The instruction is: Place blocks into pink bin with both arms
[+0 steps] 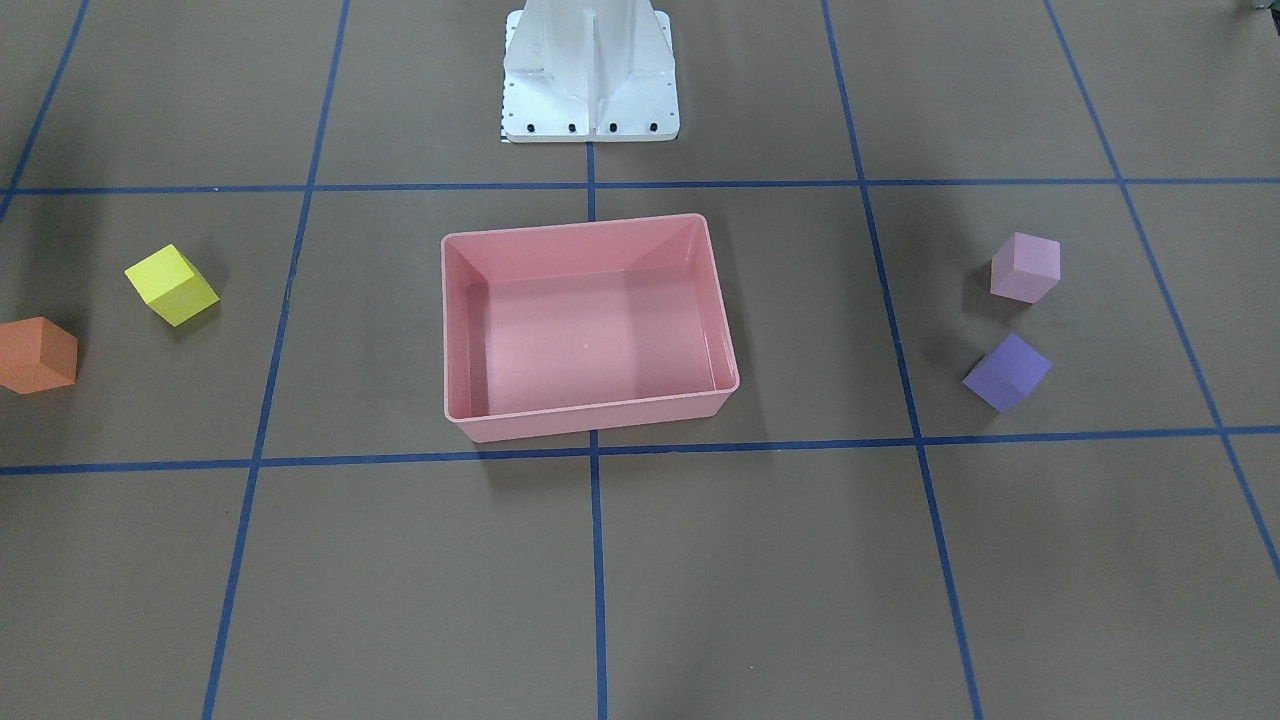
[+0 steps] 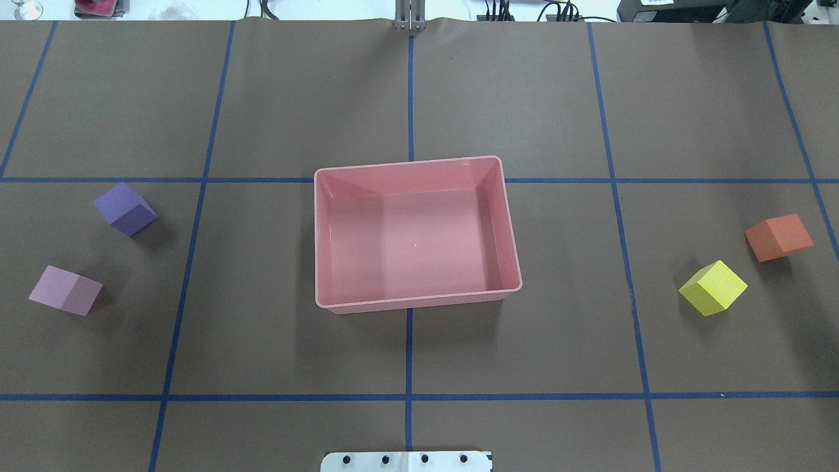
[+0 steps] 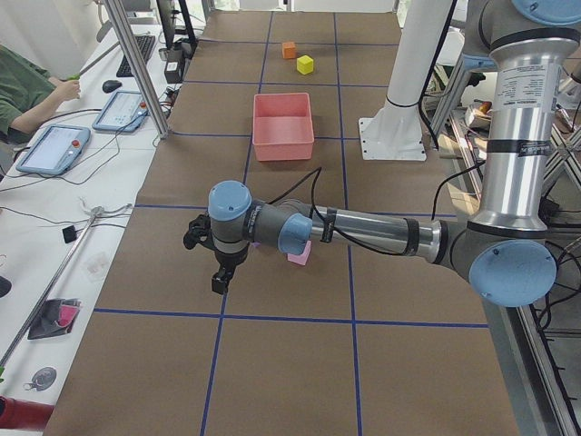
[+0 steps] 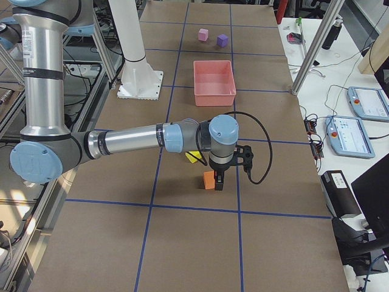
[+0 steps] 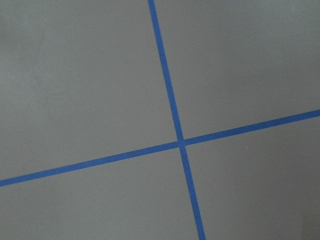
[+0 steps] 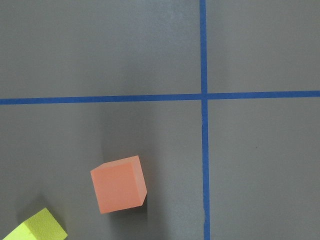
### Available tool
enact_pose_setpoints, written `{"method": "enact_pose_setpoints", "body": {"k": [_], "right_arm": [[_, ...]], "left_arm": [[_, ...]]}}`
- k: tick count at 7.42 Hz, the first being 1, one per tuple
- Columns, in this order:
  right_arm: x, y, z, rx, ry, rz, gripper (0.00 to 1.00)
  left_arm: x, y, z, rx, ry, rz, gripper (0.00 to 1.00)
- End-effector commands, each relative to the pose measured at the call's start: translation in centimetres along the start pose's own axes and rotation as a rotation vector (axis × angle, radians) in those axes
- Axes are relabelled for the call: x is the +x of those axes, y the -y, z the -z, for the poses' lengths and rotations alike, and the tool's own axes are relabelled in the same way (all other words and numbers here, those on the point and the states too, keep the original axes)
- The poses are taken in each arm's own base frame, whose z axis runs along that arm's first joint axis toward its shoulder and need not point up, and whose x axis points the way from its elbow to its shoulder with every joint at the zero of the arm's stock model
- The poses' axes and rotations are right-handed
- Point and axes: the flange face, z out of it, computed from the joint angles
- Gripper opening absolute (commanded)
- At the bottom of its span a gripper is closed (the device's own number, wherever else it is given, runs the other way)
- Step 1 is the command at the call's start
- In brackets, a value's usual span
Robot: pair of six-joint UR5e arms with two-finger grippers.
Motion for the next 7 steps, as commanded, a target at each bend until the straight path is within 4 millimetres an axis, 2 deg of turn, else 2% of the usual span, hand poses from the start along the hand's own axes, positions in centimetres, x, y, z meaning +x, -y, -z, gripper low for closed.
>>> {"method": "enact_pose_setpoints", "body": {"k": [1,2,4,6,7], "right_arm": [[1.1,0.1,-1.4,-0.028,0.008,-0.025,1.00],[1.1,0.1,-1.4,-0.028,0.009,-0.023,1.00],[0.9,0.3,-1.5,-0.031,0.009,-0.024,1.00],[0.7,0.4,-1.6,-0.034,0.011,-0.020,1.00],[0.6,0.4,-1.6,-0.034,0.011,-0.016,1.00]], "left_arm": [[3.7,1.2,0.1,0.002,-0.085,0.150,1.00],[7.3,1.5,-1.3,0.001,-0.113,0.222,1.00],[11.4,-1.9,-4.8,0.025,-0.172,0.245,1.00],[12.9,-6.6,-8.2,0.062,-0.120,0.146,1.00],[13.8,-7.2,-9.5,0.060,-0.094,0.124,1.00]]}}
